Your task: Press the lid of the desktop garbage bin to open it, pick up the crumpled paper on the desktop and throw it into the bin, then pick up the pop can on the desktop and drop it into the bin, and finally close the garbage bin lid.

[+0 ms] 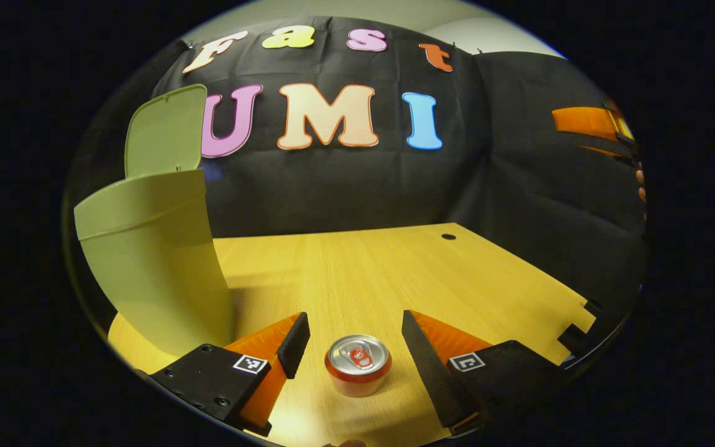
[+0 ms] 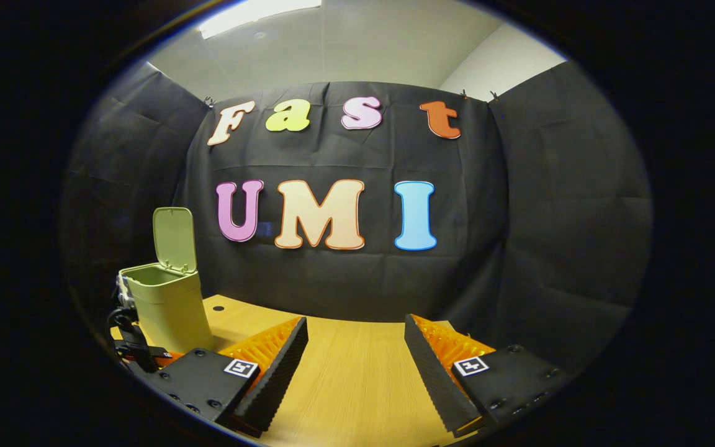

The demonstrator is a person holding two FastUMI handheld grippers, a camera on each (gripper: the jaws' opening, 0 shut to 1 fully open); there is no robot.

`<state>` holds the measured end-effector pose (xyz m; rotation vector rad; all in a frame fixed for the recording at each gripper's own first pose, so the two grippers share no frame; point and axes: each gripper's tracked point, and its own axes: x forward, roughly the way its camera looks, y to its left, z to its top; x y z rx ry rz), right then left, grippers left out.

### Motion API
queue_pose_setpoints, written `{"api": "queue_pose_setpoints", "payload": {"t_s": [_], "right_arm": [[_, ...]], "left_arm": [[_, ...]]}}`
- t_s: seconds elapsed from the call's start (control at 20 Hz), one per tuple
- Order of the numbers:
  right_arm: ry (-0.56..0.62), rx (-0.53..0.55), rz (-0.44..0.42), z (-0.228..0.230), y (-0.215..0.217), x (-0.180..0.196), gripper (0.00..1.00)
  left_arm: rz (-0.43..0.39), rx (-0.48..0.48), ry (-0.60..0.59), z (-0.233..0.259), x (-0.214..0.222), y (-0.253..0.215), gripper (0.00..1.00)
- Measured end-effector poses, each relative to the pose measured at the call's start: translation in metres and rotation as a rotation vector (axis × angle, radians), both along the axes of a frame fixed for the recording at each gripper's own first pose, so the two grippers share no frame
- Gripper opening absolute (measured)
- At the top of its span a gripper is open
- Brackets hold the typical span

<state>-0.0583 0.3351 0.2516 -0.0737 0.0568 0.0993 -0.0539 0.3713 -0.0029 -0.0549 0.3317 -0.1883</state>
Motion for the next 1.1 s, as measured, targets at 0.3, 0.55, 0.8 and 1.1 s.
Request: {"api": "queue_pose_setpoints", "payload": {"t_s": [0.3, 0.55, 0.8, 1.1], "right_arm": [[0.04, -0.008, -0.006, -0.014, -0.014, -0.003, 0.98], [0.064, -0.007, -0.018, -0.024, -0.023, -0.005, 0.98], [0.073, 0.003, -0.014, -0.032, -0.023, -0.008, 0.98], [0.109, 0.03, 0.012, -0.053, -0.009, -0.01, 0.98]], "left_arm": [[0.023, 0.032, 0.114, -0.052, -0.003, -0.001, 0.91], [0.044, 0.003, 0.146, -0.064, -0.002, -0.001, 0.89], [0.045, -0.015, 0.106, -0.03, 0.011, 0.002, 0.78], [0.041, -0.02, -0.078, 0.06, 0.044, 0.013, 0.77]]}}
